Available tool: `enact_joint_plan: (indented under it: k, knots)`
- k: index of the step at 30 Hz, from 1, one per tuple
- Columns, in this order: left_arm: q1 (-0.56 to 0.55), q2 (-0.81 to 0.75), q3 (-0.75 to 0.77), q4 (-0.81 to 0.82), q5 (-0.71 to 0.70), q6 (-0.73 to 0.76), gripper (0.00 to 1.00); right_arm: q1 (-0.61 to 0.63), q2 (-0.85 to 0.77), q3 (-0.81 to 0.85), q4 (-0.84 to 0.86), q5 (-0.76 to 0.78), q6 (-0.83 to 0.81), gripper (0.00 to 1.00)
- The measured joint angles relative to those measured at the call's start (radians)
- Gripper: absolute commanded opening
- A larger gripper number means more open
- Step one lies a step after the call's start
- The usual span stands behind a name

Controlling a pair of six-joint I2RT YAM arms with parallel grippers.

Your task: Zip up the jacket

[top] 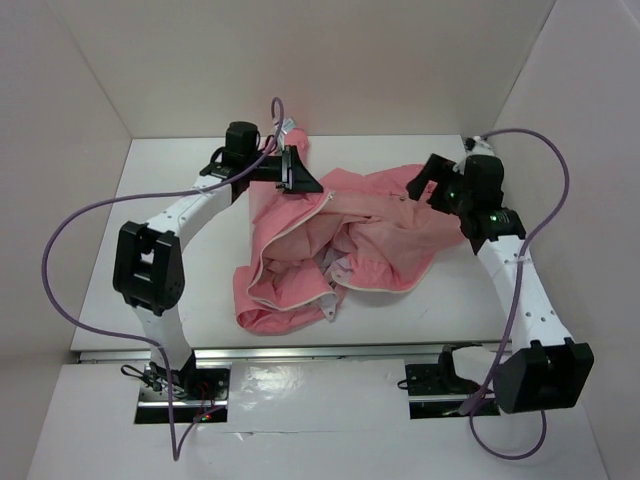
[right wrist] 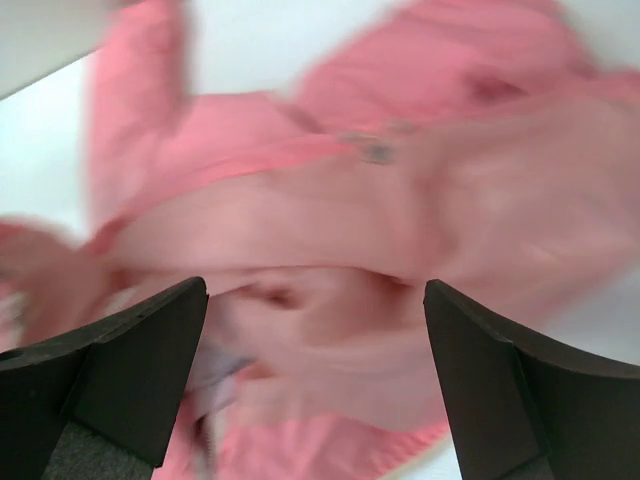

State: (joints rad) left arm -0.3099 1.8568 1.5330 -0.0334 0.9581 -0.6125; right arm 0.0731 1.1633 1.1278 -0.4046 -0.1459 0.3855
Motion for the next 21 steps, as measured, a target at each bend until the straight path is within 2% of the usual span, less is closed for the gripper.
enact_joint_plan:
  k: [3,7,11,15,17,20,21]
  knots:
    - [0.000,-0.060,-0.032,-0.010,-0.071,-0.003,0.00,-0.103,-0.023,-0.150,-0.025,0.121,0.072,0.93]
    - [0.000,-0.115,-0.033,-0.015,-0.122,-0.002,0.00,-0.195,-0.045,-0.332,-0.055,0.174,0.153,0.93]
    - [0.000,-0.132,-0.033,-0.023,-0.150,0.004,0.00,-0.266,-0.047,-0.411,-0.032,0.154,0.201,0.94]
    - [0.000,-0.132,-0.033,-0.045,-0.163,0.006,0.00,-0.324,0.005,-0.418,0.095,0.079,0.230,0.93]
    - [0.000,-0.132,-0.033,-0.050,-0.166,0.008,0.00,-0.329,0.051,-0.419,0.177,0.052,0.241,0.79]
    - [0.000,-0.133,-0.033,-0.064,-0.172,0.010,0.00,-0.325,0.122,-0.428,0.291,0.017,0.247,0.43]
    - [0.000,-0.133,-0.033,-0.068,-0.174,0.010,0.00,-0.317,0.142,-0.427,0.309,0.018,0.245,0.22]
